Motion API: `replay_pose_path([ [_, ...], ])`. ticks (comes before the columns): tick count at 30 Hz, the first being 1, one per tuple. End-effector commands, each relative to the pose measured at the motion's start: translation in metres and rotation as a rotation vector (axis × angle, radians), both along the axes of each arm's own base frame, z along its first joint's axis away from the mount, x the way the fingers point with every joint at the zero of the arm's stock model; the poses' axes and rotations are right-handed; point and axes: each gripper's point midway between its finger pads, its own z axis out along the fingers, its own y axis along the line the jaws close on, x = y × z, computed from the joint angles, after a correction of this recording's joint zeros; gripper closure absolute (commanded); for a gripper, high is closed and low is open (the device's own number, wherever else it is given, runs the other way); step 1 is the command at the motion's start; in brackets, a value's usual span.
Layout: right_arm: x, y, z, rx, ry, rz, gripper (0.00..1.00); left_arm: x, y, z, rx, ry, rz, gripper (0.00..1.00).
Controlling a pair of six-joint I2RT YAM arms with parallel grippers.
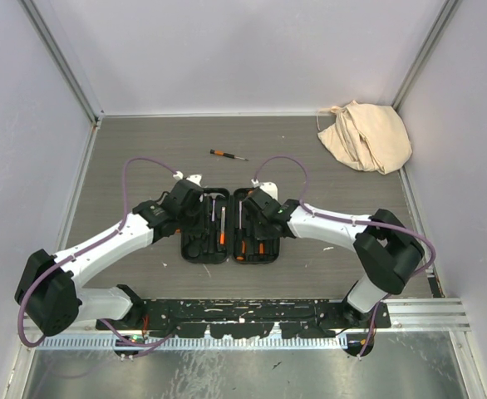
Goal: Sort the tools into containers
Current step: Adjust the screwdriver in the storage box.
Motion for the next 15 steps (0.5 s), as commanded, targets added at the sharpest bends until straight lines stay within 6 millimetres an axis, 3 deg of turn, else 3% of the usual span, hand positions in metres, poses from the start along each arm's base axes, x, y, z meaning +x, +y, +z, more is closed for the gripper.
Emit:
replay_pose_path([
  [1,-0.064,-0.046,-0.076,-0.194,0.243,0.033,1.0,0.008,-0.006,0.011,-0.038,-0.042,-0.004,0.61],
  [11,-0.101,-0.057,-0.11,-0.273,0.335,0.043,1.0,0.007,-0.006,0.01,-0.04,-0.041,0.001,0.61],
  [15,-0.093,-0.052,-0.097,-0.251,0.282,0.033,1.0,0.008,-0.006,0.011,-0.043,-0.043,-0.001,0.61],
])
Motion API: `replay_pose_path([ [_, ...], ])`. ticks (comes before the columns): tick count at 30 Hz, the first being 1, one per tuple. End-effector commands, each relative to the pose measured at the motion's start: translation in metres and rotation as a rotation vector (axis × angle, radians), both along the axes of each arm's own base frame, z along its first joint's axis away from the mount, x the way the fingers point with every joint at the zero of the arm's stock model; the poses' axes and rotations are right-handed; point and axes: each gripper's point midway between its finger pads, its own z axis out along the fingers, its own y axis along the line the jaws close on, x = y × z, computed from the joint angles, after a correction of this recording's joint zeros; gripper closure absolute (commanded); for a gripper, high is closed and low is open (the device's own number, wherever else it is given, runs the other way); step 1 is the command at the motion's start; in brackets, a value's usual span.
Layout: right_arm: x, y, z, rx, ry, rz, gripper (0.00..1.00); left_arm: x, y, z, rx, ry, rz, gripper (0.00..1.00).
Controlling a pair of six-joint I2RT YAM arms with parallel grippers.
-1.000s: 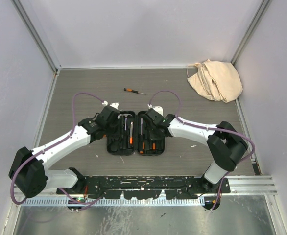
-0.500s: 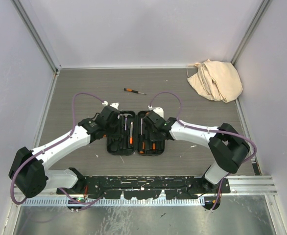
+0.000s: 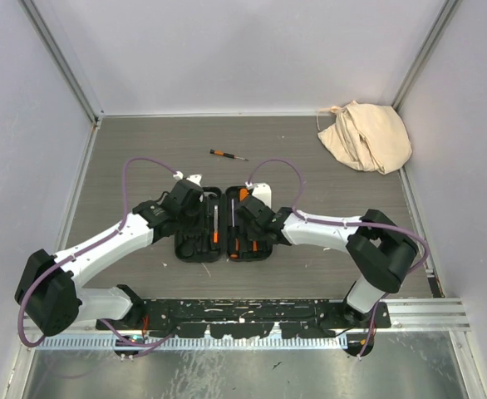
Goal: Sort the tools into containers
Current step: Adjust the screwdriver in the storage box, then pick up the screwdriver from the center of the board.
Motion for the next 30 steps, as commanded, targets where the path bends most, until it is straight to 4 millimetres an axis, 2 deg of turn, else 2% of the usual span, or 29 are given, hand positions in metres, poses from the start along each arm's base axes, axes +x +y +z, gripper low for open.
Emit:
replay_pose_path([
  [1,-0.094,-0.064,-0.08,-0.232,0.373,0.024,1.0,0.008,-0.006,0.012,-0.042,-0.044,-0.001,0.61],
  [3,-0.077,-0.053,-0.058,-0.191,0.293,0.028,1.0,0.008,-0.005,0.015,-0.039,-0.051,-0.003,0.61],
  [5,-0.06,-0.034,-0.033,-0.12,0.221,0.051,0.98,0.009,-0.003,0.017,-0.034,-0.059,-0.001,0.61],
  [9,-0.026,-0.002,0.026,-0.009,0.057,0.085,0.81,0.011,0.001,0.026,-0.038,-0.077,0.01,0.61],
  [12,-0.003,0.009,0.062,0.038,-0.064,0.071,0.72,0.01,0.006,0.031,-0.035,-0.089,0.022,0.6],
  [15,0.017,0.011,0.091,0.045,-0.166,0.039,0.67,0.01,0.013,0.037,-0.032,-0.104,0.035,0.58],
  [23,0.045,0.013,0.141,0.082,-0.338,0.051,0.59,0.011,0.034,0.048,0.005,-0.135,0.063,0.53],
  [27,0.064,0.013,0.148,0.062,-0.408,0.148,0.57,0.012,0.047,0.053,0.039,-0.144,0.085,0.49],
  [30,0.081,0.016,0.151,0.111,-0.411,0.207,0.56,0.011,0.054,0.06,0.057,-0.161,0.091,0.49],
])
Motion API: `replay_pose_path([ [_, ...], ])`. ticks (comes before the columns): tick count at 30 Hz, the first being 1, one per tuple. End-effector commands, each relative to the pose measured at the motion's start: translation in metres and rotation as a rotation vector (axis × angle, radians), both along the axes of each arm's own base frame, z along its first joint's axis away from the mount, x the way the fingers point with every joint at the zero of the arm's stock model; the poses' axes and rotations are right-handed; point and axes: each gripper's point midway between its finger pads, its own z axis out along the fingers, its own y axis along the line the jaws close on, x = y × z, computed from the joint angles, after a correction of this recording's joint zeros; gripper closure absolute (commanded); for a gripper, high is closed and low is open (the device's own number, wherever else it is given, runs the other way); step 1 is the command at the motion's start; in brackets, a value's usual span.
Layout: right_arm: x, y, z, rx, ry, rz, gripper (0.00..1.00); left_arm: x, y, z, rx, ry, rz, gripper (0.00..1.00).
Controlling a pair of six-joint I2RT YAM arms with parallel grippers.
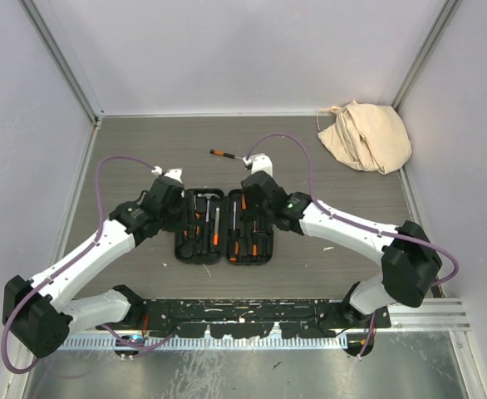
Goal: Sort the tools into containers
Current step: Pick up the screwdriver from the center of the board.
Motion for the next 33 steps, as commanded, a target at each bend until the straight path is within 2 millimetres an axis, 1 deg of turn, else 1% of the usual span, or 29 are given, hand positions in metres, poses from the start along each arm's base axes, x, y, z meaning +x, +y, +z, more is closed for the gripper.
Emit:
replay_pose_path([
  [1,0.037,0.009,0.03,0.08,-0.085,0.122,0.56,0.006,0.011,0.033,0.015,-0.091,0.012,0.48],
  [3,0.049,0.013,0.029,0.149,-0.015,0.193,0.55,0.004,0.014,0.037,0.017,-0.099,0.015,0.47],
  [5,0.064,0.015,0.032,0.182,-0.001,0.26,0.55,0.001,0.018,0.038,0.021,-0.103,0.019,0.46],
  [9,0.099,0.02,0.033,0.129,-0.035,0.316,0.55,-0.006,0.024,0.039,0.032,-0.095,0.023,0.46],
  [16,0.157,0.042,0.01,0.054,-0.04,0.383,0.51,-0.016,0.03,0.039,0.034,-0.078,0.026,0.46],
  [17,0.165,0.046,0.003,0.047,-0.039,0.394,0.5,-0.017,0.031,0.039,0.035,-0.075,0.028,0.46],
  [20,0.189,0.057,-0.002,0.016,-0.071,0.431,0.5,-0.019,0.032,0.039,0.028,-0.074,0.031,0.46],
  [24,0.214,0.067,-0.014,-0.04,-0.089,0.474,0.49,-0.026,0.036,0.035,0.038,-0.053,0.036,0.46],
  [26,0.226,0.071,-0.016,-0.052,-0.105,0.48,0.49,-0.028,0.037,0.033,0.039,-0.047,0.037,0.46],
  [29,0.237,0.074,-0.023,-0.065,-0.116,0.487,0.49,-0.03,0.038,0.03,0.041,-0.038,0.042,0.46],
  [30,0.24,0.076,-0.03,-0.071,-0.114,0.49,0.49,-0.031,0.039,0.029,0.041,-0.036,0.043,0.46],
  [33,0.25,0.077,-0.037,-0.087,-0.124,0.488,0.49,-0.032,0.038,0.026,0.038,-0.028,0.044,0.46],
])
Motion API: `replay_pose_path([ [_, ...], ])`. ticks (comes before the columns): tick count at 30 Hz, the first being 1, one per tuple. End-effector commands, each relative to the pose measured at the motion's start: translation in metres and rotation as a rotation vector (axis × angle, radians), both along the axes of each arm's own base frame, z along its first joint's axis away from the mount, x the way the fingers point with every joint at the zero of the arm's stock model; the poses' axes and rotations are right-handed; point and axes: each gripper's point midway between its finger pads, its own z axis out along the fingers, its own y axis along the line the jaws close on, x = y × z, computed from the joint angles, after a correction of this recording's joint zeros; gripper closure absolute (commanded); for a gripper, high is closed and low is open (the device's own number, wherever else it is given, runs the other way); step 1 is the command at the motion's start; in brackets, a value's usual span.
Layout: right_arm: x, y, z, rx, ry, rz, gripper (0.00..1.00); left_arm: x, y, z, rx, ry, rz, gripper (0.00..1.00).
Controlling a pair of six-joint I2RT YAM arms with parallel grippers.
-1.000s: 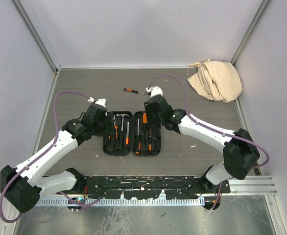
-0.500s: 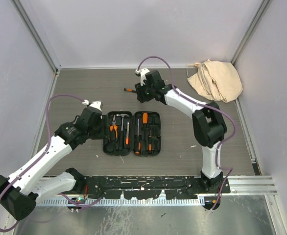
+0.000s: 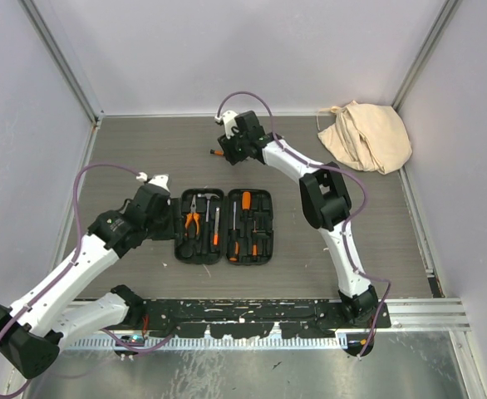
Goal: Sort the tools into containers
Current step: Pick up the screwdriver from the center of the board.
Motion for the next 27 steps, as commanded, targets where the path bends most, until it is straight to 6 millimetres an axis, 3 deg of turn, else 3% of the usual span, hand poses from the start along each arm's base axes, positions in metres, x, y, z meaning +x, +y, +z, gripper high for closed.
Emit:
replay_pose_path([
  [1,0.025,0.006,0.024,0.009,-0.099,0.026,0.49,0.0,0.002,0.003,-0.014,-0.015,0.019,0.46],
  [15,0.043,0.011,-0.02,-0.041,-0.07,0.06,0.5,0.001,-0.001,-0.002,-0.005,0.003,0.0,0.46],
  [20,0.039,0.011,-0.032,-0.061,-0.043,0.08,0.52,0.002,-0.002,-0.003,-0.002,0.007,-0.002,0.46],
  [27,0.025,0.002,-0.044,-0.079,0.033,0.105,0.65,0.005,-0.006,-0.005,-0.004,0.015,-0.009,0.46],
])
